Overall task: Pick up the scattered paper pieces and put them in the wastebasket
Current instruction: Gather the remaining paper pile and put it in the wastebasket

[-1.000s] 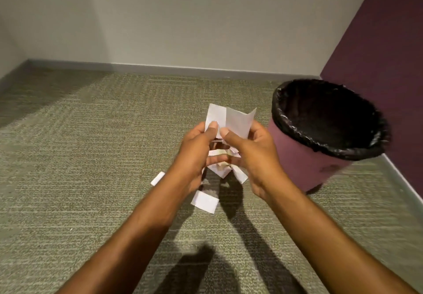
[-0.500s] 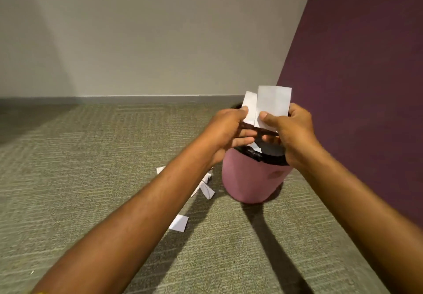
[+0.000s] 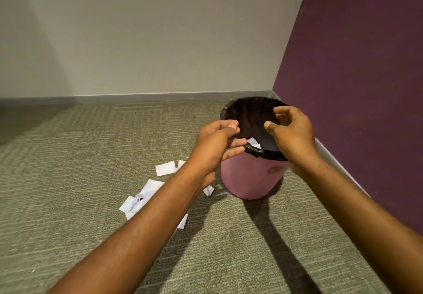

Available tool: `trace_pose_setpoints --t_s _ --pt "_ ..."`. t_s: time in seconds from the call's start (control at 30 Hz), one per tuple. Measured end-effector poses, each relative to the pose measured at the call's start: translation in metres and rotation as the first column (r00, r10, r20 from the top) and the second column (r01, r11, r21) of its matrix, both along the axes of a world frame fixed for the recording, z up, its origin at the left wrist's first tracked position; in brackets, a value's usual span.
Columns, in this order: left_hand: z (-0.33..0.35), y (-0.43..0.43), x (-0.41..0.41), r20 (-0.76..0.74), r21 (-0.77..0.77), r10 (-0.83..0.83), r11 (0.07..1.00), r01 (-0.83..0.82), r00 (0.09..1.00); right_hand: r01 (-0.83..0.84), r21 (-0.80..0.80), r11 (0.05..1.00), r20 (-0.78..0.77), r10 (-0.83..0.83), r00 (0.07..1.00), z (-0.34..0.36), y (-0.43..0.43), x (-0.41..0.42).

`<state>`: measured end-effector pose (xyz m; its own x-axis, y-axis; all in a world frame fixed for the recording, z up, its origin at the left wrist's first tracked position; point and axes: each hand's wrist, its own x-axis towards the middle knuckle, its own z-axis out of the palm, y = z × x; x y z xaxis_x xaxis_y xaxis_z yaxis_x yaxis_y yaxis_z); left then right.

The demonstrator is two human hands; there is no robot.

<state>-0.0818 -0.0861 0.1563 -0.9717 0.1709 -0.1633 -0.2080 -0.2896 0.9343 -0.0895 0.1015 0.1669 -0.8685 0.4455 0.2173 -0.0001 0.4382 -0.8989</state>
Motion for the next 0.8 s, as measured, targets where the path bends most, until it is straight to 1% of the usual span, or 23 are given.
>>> trace_pose_setpoints --t_s 0.1,0.17,0.27,0.33,0.4,0.47,0.53,0.6,0.63,0.7,0.73,0.77,0.8 --pt "-0.015 -0.016 -0.002 -0.006 0.026 0.062 0.998 -0.062 0.998 -0.051 0.074 0.996 -0.107 0.059 0.992 -0.003 -0.024 0.012" --pt "-0.026 -0.028 -0.002 0.012 -0.003 0.102 0.995 -0.102 0.995 -0.1 0.124 0.987 -0.168 0.12 0.978 -0.005 -0.042 0.021" --pt "-0.055 -0.053 -0.006 0.025 -0.168 0.165 0.973 -0.158 0.986 -0.157 0.147 0.977 -0.196 0.184 0.963 -0.019 -0.069 0.028" --pt "-0.079 -0.075 -0.007 -0.023 -0.332 0.22 0.919 -0.215 0.975 -0.195 0.146 0.97 -0.166 0.219 0.962 -0.033 -0.084 0.03" --pt "-0.102 -0.1 -0.005 -0.106 -0.516 0.254 0.812 -0.272 0.961 -0.232 0.147 0.961 -0.091 0.247 0.965 -0.049 -0.096 0.032" --pt "-0.124 -0.128 -0.004 -0.151 -0.678 0.271 0.672 -0.299 0.951 -0.261 0.155 0.953 -0.031 0.269 0.963 -0.066 -0.104 0.033" --pt "-0.146 -0.158 -0.003 -0.134 -0.816 0.276 0.514 -0.264 0.952 -0.293 0.157 0.943 0.012 0.295 0.955 -0.084 -0.112 0.032" --pt "-0.17 -0.187 -0.005 -0.058 -0.923 0.262 0.353 -0.152 0.963 -0.318 0.166 0.933 0.056 0.313 0.948 -0.102 -0.12 0.03" --pt "-0.182 -0.199 -0.006 0.007 -0.949 0.242 0.307 -0.07 0.97 -0.332 0.17 0.928 0.078 0.323 0.943 -0.111 -0.123 0.028" --pt "-0.205 -0.218 -0.005 0.144 -0.962 0.172 0.255 0.097 0.975 -0.374 0.18 0.91 0.115 0.358 0.927 -0.13 -0.13 0.027" --pt "-0.214 -0.223 -0.003 0.18 -0.969 0.121 0.193 0.154 0.976 -0.401 0.19 0.896 0.136 0.38 0.915 -0.139 -0.133 0.027" --pt "-0.221 -0.227 0.0 0.188 -0.978 0.078 0.109 0.18 0.979 -0.426 0.209 0.88 0.16 0.399 0.903 -0.15 -0.137 0.027" --pt "-0.228 -0.229 0.003 0.181 -0.983 0.054 0.045 0.179 0.982 -0.448 0.231 0.864 0.192 0.411 0.891 -0.16 -0.139 0.027"
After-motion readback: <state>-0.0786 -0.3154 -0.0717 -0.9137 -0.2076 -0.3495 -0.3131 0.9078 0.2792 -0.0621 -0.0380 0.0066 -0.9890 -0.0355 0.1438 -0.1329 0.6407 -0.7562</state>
